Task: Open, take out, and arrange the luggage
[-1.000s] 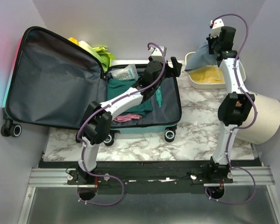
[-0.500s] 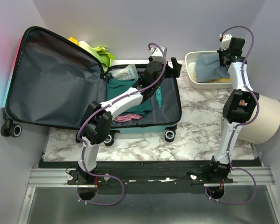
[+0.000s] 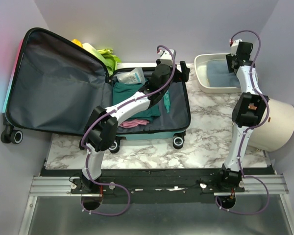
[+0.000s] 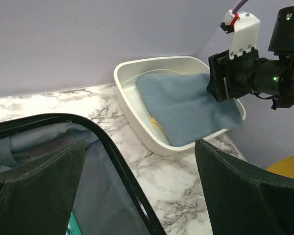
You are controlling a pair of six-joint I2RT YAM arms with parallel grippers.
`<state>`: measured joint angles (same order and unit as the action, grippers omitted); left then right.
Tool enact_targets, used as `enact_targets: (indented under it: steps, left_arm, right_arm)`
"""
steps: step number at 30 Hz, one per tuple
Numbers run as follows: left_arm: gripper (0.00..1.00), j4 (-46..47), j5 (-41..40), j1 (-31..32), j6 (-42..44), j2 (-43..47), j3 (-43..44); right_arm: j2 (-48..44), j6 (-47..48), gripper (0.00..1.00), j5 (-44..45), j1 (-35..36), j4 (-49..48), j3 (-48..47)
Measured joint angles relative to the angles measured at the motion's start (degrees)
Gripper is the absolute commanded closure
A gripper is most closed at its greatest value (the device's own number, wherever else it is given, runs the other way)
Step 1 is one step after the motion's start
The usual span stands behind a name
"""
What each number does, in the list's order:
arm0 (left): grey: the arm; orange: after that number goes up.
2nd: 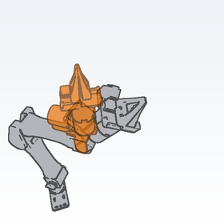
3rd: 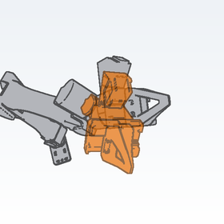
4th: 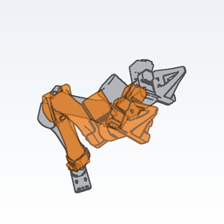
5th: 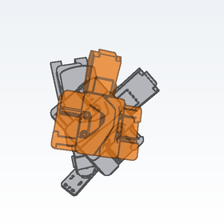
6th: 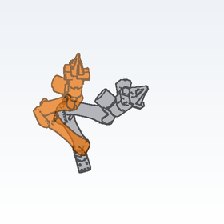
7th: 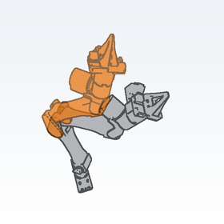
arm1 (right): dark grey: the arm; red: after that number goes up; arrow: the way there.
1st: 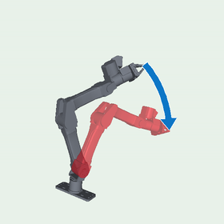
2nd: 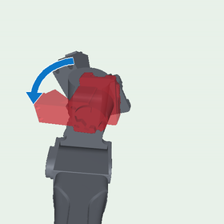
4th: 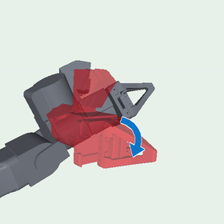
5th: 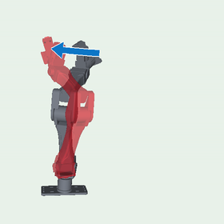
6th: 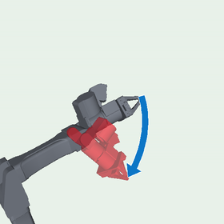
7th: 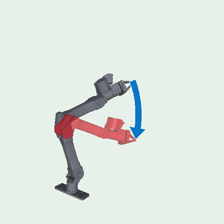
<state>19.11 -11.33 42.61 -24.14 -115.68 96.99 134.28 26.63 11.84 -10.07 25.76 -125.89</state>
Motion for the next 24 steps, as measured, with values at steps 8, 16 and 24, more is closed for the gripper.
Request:
enact_targets:
  steps: [8,16,24]
  left_arm:
    - [0.01,0.0,0.0,0.0,0.0,0.0,0.0]
    - [0.01,-0.8,0.0,0.0,0.0,2.4,-3.9]
    - [0.01,-2.0,-0.2,0.0,0.3,7.6,-9.7]
  right_arm:
    - [-1.3,-1.5,0.01,3.8,0.8,-3.9,-0.8]
    - [-8.3,-15.5,0.0,-7.5,1.5,-0.4,4.3]
    - [-7.4,-28.9,0.0,-14.4,1.8,2.5,5.7]
